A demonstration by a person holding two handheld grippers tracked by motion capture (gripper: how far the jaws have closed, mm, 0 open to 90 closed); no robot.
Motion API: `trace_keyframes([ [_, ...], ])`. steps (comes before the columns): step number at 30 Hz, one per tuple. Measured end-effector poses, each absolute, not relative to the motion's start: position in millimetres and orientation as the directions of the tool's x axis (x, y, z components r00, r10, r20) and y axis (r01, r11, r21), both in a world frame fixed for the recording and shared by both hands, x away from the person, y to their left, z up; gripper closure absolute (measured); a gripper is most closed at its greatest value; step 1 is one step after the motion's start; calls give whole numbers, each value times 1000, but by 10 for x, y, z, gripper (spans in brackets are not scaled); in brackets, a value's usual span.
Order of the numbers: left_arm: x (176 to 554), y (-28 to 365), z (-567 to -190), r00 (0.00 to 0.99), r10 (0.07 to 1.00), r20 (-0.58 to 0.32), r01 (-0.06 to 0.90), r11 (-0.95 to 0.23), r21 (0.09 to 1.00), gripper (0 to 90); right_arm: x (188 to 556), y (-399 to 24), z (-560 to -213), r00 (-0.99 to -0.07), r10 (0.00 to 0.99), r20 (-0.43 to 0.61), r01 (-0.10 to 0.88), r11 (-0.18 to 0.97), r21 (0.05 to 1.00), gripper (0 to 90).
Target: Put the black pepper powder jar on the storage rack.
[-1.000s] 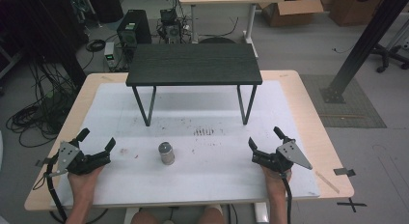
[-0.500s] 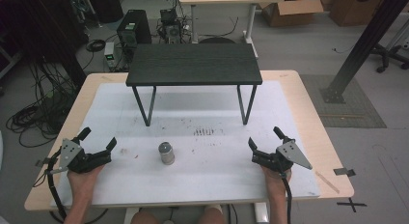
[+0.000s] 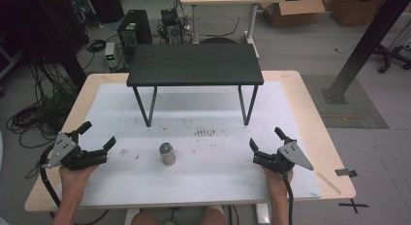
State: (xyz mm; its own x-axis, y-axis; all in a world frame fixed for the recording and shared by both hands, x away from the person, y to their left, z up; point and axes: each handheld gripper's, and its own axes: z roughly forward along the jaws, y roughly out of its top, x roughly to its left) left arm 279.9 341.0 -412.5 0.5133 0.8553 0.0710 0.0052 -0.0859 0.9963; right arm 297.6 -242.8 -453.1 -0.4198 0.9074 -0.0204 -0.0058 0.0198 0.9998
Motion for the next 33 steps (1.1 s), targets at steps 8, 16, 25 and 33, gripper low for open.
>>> trace_keyframes([
  [8,2777,3400,-3932,667,742,61,-1,-81,997,5,2974,-2426,-4531,-424,906,-23,-7,22,1000,23],
  [16,2770,3350,-3913,763,645,46,50,-129,990,5,2973,-2426,-4532,-426,905,-24,-8,23,1000,25],
  [25,2792,3203,-3917,857,515,25,103,-219,970,5,2979,-2426,-4531,-430,903,-24,-4,24,1000,26],
  [33,2813,3039,-3953,883,468,24,118,-271,955,6,2976,-2425,-4531,-430,902,-27,-7,27,1000,26],
])
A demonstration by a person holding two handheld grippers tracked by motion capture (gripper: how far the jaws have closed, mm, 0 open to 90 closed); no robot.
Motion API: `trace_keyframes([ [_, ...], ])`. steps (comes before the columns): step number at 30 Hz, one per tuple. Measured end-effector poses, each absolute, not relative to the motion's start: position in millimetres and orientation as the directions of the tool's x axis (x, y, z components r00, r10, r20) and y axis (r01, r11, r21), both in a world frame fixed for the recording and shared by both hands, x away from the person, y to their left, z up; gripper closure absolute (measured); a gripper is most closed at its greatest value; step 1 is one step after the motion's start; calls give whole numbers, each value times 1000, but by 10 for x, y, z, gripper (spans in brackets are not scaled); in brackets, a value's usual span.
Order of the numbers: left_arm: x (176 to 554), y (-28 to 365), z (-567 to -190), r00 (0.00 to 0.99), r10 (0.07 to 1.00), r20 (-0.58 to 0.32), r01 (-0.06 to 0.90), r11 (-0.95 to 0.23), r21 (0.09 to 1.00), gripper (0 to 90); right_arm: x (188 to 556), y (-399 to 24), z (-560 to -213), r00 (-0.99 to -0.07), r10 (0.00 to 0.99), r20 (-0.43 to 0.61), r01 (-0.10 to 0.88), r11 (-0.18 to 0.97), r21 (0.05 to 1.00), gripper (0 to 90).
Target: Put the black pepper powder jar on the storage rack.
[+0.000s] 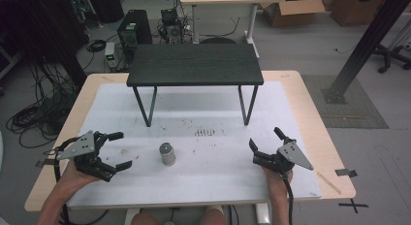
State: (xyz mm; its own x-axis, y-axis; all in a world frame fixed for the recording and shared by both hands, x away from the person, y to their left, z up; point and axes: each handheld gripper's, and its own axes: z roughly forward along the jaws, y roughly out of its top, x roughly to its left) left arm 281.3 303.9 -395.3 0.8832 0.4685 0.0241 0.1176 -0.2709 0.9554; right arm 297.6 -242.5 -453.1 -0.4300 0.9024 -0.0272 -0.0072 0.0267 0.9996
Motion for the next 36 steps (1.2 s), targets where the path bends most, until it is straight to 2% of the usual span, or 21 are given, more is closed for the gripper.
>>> trace_keyframes([
  [17,2878,2633,-4142,912,410,-4,162,-352,922,17,2977,-2426,-4531,-431,902,-28,-8,27,1000,26],
  [36,3014,2374,-4294,901,430,-57,228,-358,905,44,2976,-2427,-4531,-431,902,-25,-8,25,1000,27],
])
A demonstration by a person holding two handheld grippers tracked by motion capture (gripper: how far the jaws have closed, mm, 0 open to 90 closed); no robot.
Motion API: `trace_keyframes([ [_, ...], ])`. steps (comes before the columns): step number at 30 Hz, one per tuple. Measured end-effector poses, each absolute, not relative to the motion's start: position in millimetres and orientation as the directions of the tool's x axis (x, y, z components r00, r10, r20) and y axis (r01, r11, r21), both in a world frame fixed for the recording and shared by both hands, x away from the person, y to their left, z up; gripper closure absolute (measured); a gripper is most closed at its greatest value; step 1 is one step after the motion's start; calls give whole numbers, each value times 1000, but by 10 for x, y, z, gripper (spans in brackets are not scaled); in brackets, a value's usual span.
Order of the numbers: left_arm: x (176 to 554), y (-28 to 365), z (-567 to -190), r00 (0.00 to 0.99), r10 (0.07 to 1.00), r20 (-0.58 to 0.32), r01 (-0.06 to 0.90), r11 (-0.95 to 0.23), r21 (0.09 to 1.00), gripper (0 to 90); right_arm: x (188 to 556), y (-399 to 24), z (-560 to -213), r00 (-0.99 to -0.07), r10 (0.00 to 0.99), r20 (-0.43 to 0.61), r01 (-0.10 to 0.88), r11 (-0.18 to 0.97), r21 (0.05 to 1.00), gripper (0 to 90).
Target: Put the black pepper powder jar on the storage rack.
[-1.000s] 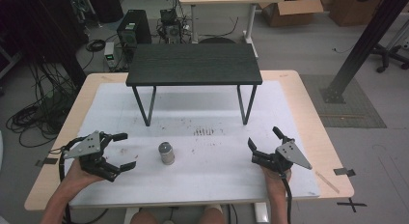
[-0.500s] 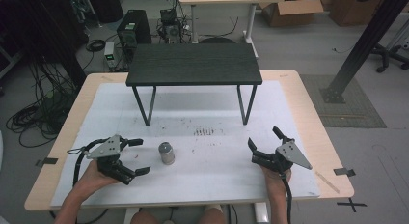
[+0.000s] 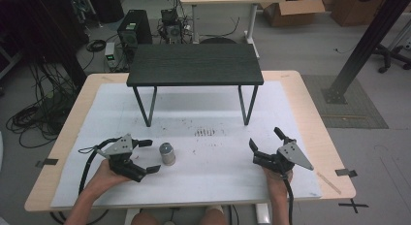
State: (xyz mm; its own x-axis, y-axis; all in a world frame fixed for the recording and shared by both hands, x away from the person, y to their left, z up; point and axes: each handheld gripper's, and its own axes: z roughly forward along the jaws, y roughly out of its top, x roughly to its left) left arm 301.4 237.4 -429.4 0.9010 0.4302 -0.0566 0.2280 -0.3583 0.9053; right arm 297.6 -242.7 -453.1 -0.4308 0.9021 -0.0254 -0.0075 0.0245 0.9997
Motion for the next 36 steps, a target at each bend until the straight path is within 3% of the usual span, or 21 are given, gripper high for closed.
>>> trace_keyframes([
  [20,3155,2101,-4381,904,424,-50,234,-394,889,105,2978,-2428,-4531,-431,902,-24,-7,24,1000,28],
  [36,3195,2013,-4344,904,428,-26,230,-434,871,303,2978,-2429,-4531,-432,902,-22,-5,22,1000,28],
])
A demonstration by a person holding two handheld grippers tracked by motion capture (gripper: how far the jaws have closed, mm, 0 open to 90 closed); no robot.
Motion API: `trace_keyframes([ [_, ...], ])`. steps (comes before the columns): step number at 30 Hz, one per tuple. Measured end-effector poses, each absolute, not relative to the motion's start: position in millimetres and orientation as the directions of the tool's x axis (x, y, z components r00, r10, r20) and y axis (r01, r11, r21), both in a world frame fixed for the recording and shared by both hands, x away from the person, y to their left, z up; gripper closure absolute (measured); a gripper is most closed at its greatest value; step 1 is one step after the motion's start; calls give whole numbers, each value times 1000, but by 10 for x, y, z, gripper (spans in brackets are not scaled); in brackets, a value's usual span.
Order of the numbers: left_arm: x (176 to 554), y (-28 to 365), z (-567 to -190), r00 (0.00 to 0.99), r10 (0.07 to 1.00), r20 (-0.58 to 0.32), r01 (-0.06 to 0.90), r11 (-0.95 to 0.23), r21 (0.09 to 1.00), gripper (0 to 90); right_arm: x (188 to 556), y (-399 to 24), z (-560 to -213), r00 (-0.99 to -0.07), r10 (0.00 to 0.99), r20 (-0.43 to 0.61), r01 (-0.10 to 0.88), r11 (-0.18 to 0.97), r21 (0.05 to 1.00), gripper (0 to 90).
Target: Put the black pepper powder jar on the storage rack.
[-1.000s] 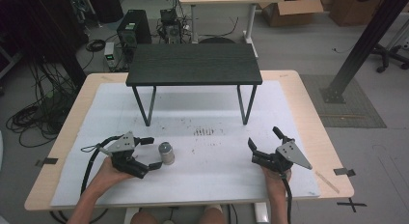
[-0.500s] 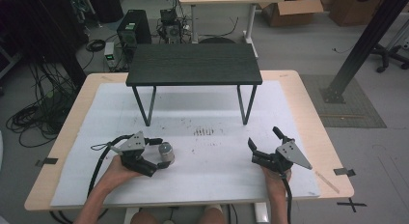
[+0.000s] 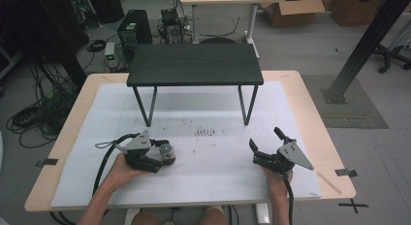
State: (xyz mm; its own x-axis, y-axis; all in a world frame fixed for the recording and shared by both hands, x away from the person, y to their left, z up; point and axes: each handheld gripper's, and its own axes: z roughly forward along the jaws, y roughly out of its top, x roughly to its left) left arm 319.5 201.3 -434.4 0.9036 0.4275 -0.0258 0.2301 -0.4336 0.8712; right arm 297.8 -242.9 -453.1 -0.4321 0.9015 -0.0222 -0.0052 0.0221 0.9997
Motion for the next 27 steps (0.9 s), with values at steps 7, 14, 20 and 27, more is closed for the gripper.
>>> trace_keyframes([
  [7,3184,2026,-4328,902,431,-16,219,-427,877,412,2979,-2428,-4531,-432,902,-22,-5,22,1000,28],
  [14,3173,2025,-4328,901,434,-19,219,-416,883,486,2980,-2427,-4530,-432,901,-24,-5,24,1000,28],
  [20,3177,2035,-4331,902,432,-23,221,-414,883,488,2982,-2427,-4530,-432,901,-24,-3,25,1000,29],
  [27,3177,2034,-4331,901,433,-22,220,-414,883,489,2981,-2427,-4530,-433,901,-25,-4,26,1000,29],
])
